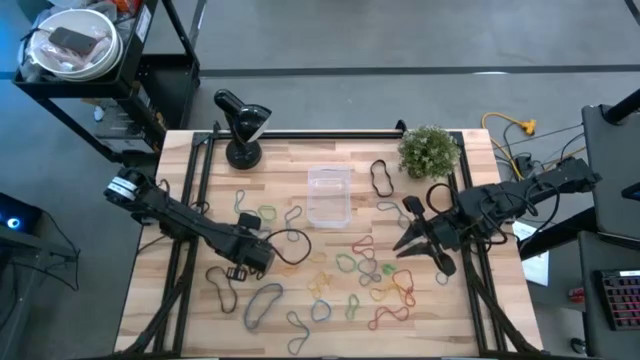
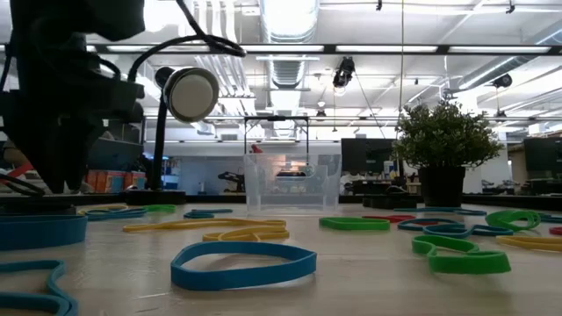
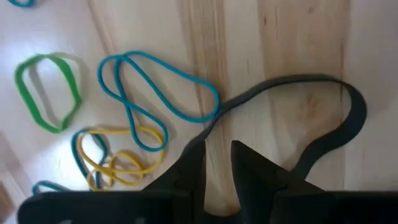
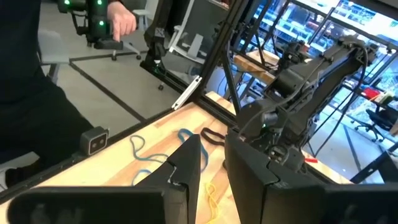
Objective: Pick and place rubber bands into bin
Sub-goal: Put black rubberband into the transparent bin
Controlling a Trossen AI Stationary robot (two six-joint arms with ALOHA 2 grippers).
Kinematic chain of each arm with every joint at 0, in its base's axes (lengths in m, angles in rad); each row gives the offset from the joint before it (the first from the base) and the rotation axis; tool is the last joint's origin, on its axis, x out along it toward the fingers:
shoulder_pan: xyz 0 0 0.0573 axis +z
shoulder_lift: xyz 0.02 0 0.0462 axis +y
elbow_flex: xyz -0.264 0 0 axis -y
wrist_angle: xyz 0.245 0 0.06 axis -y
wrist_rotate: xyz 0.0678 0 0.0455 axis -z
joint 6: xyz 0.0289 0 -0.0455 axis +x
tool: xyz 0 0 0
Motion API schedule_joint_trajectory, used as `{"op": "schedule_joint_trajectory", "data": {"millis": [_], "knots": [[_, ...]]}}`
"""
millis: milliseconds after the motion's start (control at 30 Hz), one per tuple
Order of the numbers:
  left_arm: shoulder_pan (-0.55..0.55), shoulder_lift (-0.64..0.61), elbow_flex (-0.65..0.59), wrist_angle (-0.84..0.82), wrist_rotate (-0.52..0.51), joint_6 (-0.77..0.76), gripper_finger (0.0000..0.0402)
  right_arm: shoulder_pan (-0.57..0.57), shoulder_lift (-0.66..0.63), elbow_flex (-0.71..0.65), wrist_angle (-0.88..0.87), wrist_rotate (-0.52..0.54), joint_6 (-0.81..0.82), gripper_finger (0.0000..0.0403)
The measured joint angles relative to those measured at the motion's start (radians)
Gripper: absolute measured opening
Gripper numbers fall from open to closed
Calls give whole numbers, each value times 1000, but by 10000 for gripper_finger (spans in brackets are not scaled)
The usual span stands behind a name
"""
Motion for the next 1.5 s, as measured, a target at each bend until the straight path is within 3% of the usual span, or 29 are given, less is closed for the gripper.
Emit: {"op": "schedule_joint_trajectory", "data": {"millis": [433, 900, 1000, 1200, 1500], "knots": [[1, 15, -20, 108, -3, 103, 80, 0, 2, 0, -3, 0, 4, 68], [3, 42, -82, 134, -14, 102, 84, 0, 4, 0, -7, -1, 6, 68], [4, 42, -82, 134, -18, 101, 71, 0, 7, 0, -7, -1, 6, 68], [4, 42, -82, 133, -23, 95, 6, 0, 13, 0, -7, -1, 8, 68], [4, 36, -18, 119, -24, 71, 1, 0, 15, 0, -6, -1, 11, 68]]}}
